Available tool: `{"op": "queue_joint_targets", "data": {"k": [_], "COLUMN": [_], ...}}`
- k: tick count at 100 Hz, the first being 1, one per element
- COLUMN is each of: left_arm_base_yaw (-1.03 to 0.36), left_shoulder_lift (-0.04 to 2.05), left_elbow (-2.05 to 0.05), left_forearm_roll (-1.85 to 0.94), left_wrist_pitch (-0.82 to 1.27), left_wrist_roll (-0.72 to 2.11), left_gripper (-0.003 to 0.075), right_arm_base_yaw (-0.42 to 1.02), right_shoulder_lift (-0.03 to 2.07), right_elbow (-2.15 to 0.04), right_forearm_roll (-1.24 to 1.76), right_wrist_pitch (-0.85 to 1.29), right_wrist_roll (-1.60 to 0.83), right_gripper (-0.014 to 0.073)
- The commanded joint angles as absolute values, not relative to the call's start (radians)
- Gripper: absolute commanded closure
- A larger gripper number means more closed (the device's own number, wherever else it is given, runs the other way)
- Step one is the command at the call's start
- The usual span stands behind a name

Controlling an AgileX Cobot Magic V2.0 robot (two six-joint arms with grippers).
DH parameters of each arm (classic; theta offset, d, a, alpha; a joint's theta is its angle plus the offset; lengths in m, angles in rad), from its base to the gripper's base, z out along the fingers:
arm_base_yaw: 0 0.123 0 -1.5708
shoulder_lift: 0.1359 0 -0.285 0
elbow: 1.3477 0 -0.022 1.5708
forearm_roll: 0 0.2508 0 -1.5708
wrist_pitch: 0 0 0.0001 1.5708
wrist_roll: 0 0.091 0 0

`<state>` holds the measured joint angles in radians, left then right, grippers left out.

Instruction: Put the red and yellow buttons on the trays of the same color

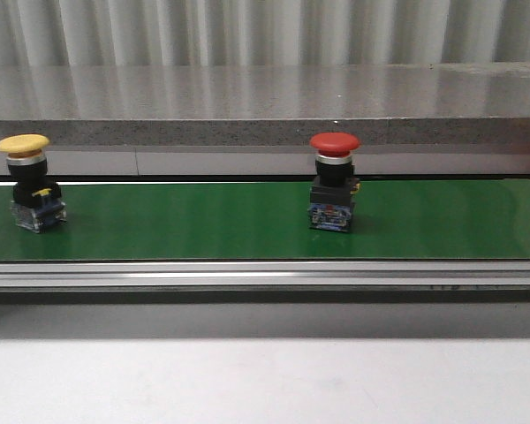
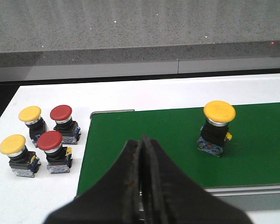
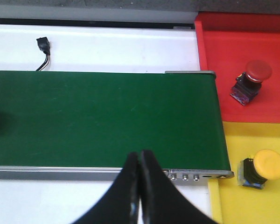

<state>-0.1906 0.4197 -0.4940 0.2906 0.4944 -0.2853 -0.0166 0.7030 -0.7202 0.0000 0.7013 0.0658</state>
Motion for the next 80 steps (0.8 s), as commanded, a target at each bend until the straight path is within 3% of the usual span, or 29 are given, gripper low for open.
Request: {"op": "queue_joint_targets", "data": {"k": [1,18,28,35,52,57,80], "left_arm_base_yaw": [-0.199,-0.199,-0.199,-0.199,-0.199,-0.199,-0.199], "left_shoulder_lift": [0.424,0.424,0.424,0.424,0.424,0.424,0.424], "left_elbow": [-0.522,-0.522,-0.517,-0.516,-0.516,-0.516,-0.516], "left_forearm_roll": [0.301,0.302,0.302,0.302,0.324,0.324,0.328], "left_wrist_pitch": [0.414,0.414,0.413,0.413,0.413,0.413,0.413], "left_wrist_roll": [-0.288,-0.288,-0.288,-0.288,-0.288,-0.288,-0.288], "left_gripper": [0.0740,0.0740,0.0740,0.0740,0.0740,0.0740,0.0740], "right_arm_base_yaw": [-0.014,-0.014,-0.014,-0.014,-0.014,-0.014,-0.010], "right_shoulder_lift": [0.699,0.701,0.701,0.701,0.701,0.701,0.716], "right_elbow": [-0.746,-0.746,-0.746,-0.746,-0.746,-0.746,-0.749], "right_forearm_roll": [-0.006,-0.006,-0.006,-0.006,-0.006,0.000,0.031], "right_wrist_pitch": [0.641,0.649,0.656,0.668,0.702,0.701,0.678], "right_wrist_roll": [0.056,0.056,0.056,0.056,0.056,0.056,0.056], "right_gripper": [0.0660,0.0652,0.0568,0.0440,0.0001,-0.0078,-0.0033]}}
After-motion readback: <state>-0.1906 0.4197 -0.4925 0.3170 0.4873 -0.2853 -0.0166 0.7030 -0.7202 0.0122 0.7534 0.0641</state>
